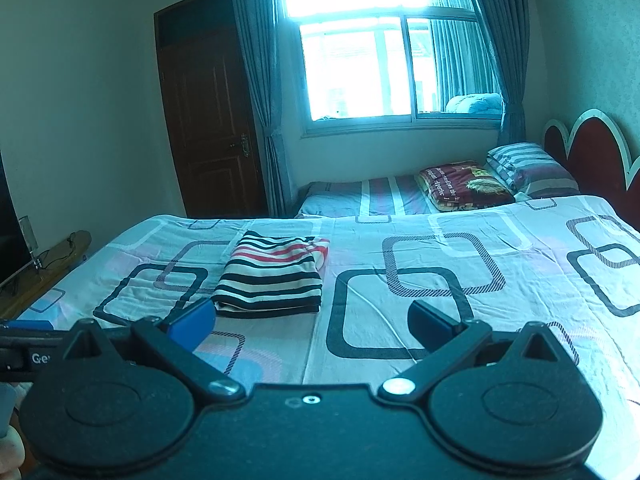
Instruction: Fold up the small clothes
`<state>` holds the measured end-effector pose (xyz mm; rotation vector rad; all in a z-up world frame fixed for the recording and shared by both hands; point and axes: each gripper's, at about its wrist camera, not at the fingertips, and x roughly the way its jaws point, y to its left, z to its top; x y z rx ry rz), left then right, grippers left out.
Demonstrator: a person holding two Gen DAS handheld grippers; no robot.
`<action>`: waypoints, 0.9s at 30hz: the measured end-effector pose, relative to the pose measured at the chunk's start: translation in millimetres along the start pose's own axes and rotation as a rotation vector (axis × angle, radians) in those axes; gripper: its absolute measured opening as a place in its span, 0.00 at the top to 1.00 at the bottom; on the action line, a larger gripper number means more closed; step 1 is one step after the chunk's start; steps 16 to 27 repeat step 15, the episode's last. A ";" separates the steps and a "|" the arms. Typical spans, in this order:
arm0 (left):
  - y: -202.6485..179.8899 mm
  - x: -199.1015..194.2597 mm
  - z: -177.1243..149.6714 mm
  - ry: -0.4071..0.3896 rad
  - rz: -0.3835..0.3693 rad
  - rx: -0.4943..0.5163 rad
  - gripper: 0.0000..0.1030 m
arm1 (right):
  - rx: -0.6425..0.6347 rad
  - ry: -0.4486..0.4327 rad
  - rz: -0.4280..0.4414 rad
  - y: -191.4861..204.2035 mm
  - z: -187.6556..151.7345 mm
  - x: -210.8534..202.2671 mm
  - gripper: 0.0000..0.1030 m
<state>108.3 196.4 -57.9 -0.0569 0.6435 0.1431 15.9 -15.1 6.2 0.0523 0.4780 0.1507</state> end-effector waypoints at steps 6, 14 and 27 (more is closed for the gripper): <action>-3.8 10.9 0.9 0.021 -0.012 0.005 0.00 | 0.003 0.015 -0.005 -0.9 -1.7 7.2 0.01; -4.3 31.4 4.0 0.025 -0.058 -0.017 0.00 | 0.012 0.036 -0.020 -5.7 -3.3 24.2 0.01; -4.4 36.3 5.6 0.026 -0.067 -0.013 0.00 | 0.018 0.038 -0.024 -7.0 -3.6 27.2 0.01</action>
